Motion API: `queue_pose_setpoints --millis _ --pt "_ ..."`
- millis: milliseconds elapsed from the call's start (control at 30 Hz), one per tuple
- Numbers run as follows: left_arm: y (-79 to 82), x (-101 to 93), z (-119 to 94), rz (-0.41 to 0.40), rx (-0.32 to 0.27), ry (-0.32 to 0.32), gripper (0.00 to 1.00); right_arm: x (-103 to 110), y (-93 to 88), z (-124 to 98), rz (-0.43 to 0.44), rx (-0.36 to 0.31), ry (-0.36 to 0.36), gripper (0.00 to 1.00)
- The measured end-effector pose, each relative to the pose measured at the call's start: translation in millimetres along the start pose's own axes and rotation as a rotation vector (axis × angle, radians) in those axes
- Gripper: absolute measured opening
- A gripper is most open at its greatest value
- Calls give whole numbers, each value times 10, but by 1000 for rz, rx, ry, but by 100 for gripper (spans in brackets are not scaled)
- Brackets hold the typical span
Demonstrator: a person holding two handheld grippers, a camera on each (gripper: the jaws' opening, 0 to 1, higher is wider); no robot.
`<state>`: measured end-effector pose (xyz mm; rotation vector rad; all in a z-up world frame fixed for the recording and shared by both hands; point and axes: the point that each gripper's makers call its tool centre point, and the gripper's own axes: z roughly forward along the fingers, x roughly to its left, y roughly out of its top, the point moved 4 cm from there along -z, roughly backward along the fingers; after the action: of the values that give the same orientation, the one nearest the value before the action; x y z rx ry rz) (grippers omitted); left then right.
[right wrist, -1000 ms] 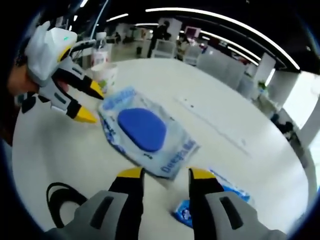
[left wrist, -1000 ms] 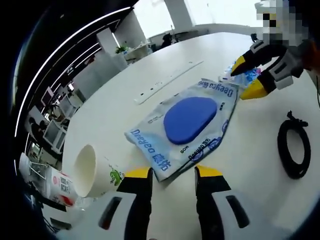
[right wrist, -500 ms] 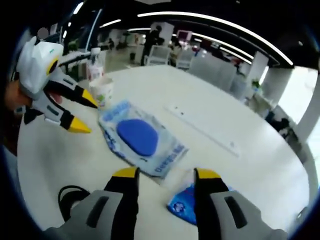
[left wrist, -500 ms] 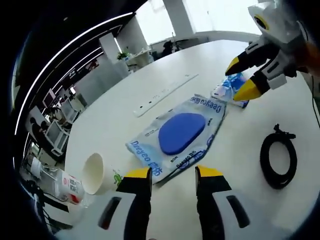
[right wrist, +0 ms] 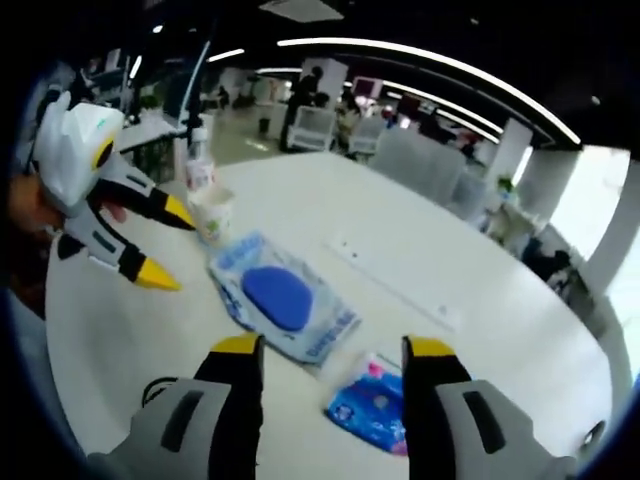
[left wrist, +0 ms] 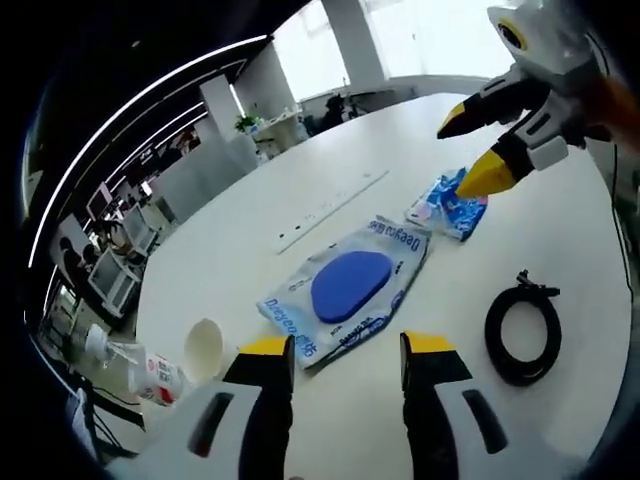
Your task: Arrange the tabletop items into an orderly group along one side of the table until the central work area is clear of visible clutter.
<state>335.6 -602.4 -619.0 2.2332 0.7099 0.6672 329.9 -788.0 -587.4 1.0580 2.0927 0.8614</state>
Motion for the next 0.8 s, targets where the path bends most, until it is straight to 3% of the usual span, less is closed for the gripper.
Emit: queue_pose_setpoints --millis 267,533,800 --pt "87 -24 -108 -36 -27 -26 56 14 120 -178 -6 -16 -12 58" --pt "157 -89 -247 -40 -60 -51 65 49 123 -350 11 -21 -24 70" --pt "191 -114 -391 -10 -88 -59 68 148 128 -472 3 -39 -16 80"
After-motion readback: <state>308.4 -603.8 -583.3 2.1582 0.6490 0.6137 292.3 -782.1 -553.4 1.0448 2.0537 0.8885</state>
